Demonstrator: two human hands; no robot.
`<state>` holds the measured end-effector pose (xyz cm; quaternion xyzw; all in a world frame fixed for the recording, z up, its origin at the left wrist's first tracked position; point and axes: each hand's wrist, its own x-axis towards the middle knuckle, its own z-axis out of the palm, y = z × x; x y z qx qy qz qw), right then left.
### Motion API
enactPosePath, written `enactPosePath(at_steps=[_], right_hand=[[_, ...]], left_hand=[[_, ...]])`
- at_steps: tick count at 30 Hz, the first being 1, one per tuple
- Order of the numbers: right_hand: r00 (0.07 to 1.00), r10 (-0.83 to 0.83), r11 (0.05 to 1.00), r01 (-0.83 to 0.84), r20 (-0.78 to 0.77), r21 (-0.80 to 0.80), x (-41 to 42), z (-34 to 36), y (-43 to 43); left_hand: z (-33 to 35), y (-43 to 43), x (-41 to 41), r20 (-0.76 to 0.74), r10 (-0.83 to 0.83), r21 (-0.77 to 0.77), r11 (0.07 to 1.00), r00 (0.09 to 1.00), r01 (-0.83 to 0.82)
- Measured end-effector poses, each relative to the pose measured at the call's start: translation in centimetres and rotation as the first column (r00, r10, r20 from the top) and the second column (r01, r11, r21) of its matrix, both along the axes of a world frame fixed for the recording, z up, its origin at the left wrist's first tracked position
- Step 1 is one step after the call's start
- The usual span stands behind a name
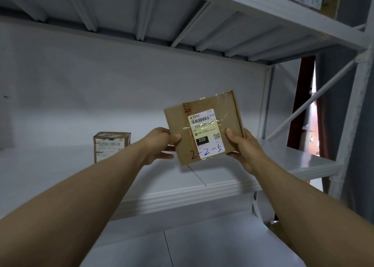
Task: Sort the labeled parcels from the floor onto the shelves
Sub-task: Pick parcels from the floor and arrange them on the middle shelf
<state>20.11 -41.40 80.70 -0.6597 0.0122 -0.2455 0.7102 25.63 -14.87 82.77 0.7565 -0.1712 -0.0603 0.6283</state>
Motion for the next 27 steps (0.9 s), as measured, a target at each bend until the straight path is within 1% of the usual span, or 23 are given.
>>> enactPosePath(at_steps=[3, 5, 7, 9, 11, 12, 15, 16, 19, 23, 25, 27], right_hand=[[0.995, -0.075, 0.993, 0.069, -0.066, -0.091, 1.0, -1.6, -0.5], [0.986, -0.125, 0.982, 0.107, -0.114, -0.156, 1.8, -2.4, -1.0], [0.963, -0.196, 0.953, 0.142, -0.185, -0.268, 2.3, -3.0, -1.3], [0.938, -0.274, 0.919, 0.19, -0.213, -0.344, 2.7, -3.3, -1.3], [0.931, -0.319, 0.901, 0.238, -0.18, -0.364, 3.1, -3.7, -0.9], [0.925, -0.341, 0.891, 0.263, -0.165, -0.37, 3.2, -3.8, -0.6], [0.902, -0.4, 0.875, 0.322, -0.165, -0.362, 3.4, -4.4, 0.2], [0.896, -0.408, 0.873, 0.328, -0.175, -0.36, 3.4, -4.7, 0.3], [0.898, -0.392, 0.875, 0.297, -0.2, -0.382, 3.5, -5.6, 0.1], [0.906, -0.359, 0.883, 0.252, -0.223, -0.397, 3.8, -6.1, -0.4], [0.901, -0.364, 0.894, 0.266, -0.237, -0.36, 3.7, -6.1, -0.6], [0.893, -0.381, 0.89, 0.285, -0.24, -0.355, 3.6, -6.1, -1.2]], left_hand=[[-1.4, -1.8, -0.5, 0.079, 0.061, -0.018, 0.998, 0.995, -0.06], [-2.3, -2.8, -0.8, 0.141, 0.069, -0.022, 0.998, 0.988, -0.067], [-3.3, -3.3, -0.7, 0.185, 0.082, -0.042, 0.996, 0.979, -0.075], [-4.2, -3.7, -0.7, 0.196, 0.101, -0.08, 0.993, 0.975, -0.086], [-5.0, -4.1, -0.9, 0.165, 0.123, -0.116, 0.988, 0.979, -0.105], [-5.5, -4.4, -0.9, 0.162, 0.14, -0.11, 0.986, 0.977, -0.123], [-6.9, -5.1, -0.8, 0.165, 0.198, -0.018, 0.98, 0.966, -0.198], [-7.3, -5.2, -0.8, 0.147, 0.198, -0.005, 0.98, 0.969, -0.2], [-8.3, -5.4, -1.1, 0.125, 0.154, 0.008, 0.988, 0.98, -0.157], [-8.1, -5.6, -0.8, 0.132, 0.141, 0.143, 0.977, 0.981, -0.16], [-8.2, -6.1, -0.9, 0.122, 0.075, 0.184, 0.978, 0.99, -0.097], [-8.3, -6.8, -1.1, 0.097, 0.006, 0.196, 0.98, 0.995, -0.025]])
